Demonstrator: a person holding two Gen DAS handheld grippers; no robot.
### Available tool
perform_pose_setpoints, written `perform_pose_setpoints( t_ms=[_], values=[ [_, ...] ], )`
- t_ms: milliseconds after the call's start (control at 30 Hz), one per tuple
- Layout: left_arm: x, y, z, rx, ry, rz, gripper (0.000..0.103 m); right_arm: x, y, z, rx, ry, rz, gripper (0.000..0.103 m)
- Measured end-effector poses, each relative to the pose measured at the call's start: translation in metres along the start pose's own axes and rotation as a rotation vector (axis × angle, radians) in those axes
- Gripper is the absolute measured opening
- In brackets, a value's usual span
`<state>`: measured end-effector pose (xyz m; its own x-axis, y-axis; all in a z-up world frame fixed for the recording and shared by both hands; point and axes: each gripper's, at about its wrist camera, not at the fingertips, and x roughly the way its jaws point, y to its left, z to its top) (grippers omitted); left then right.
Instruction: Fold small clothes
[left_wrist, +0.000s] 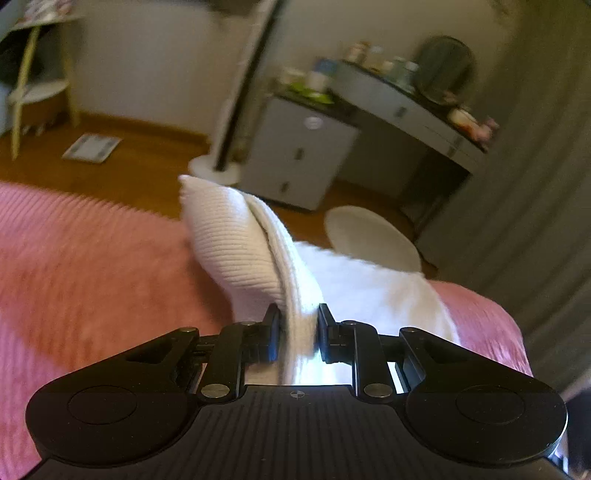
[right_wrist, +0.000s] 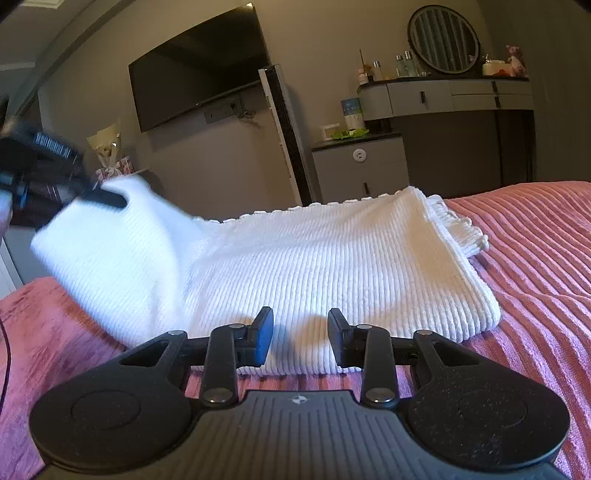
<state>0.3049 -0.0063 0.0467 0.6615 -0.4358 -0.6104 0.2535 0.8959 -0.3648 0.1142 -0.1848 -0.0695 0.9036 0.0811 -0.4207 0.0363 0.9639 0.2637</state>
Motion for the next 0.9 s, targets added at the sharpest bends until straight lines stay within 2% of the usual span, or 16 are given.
perform_pose_setpoints(
  t_ms=[167, 267, 367, 600, 700, 767, 900],
  values=[
    [0.016, -0.062, -0.006, 0.15, 0.023, -0.052, 0.023, -0.002, -0.007, 0.003, 0.031, -0.013, -0.006, 0.032],
    [0.035, -0.089, -0.018, 0.2, 0.049, -0.077, 0.023, -0.002, -0.014, 0.005, 0.062, -0.016, -0.011, 0.032],
    [0.056, -0.1, -0.033, 0.189, 0.08, -0.093, 0.023, -0.003, -0.022, 0.006, 0.087, -0.022, -0.016, 0.032],
    [0.092, -0.102, -0.063, 0.125, 0.113, -0.063, 0.027, 0.0, -0.033, 0.008, 0.122, -0.02, -0.015, 0.032],
    [0.092, -0.096, -0.066, 0.09, 0.125, -0.079, 0.033, 0.001, -0.033, 0.006, 0.122, -0.013, -0.017, 0.032],
    [0.092, -0.094, -0.063, 0.061, 0.135, -0.099, 0.041, 0.002, -0.035, 0.006, 0.134, -0.009, -0.015, 0.032],
    [0.077, -0.093, -0.059, 0.022, 0.142, -0.105, 0.047, 0.004, -0.039, 0.007, 0.158, -0.001, -0.012, 0.032]
  ],
)
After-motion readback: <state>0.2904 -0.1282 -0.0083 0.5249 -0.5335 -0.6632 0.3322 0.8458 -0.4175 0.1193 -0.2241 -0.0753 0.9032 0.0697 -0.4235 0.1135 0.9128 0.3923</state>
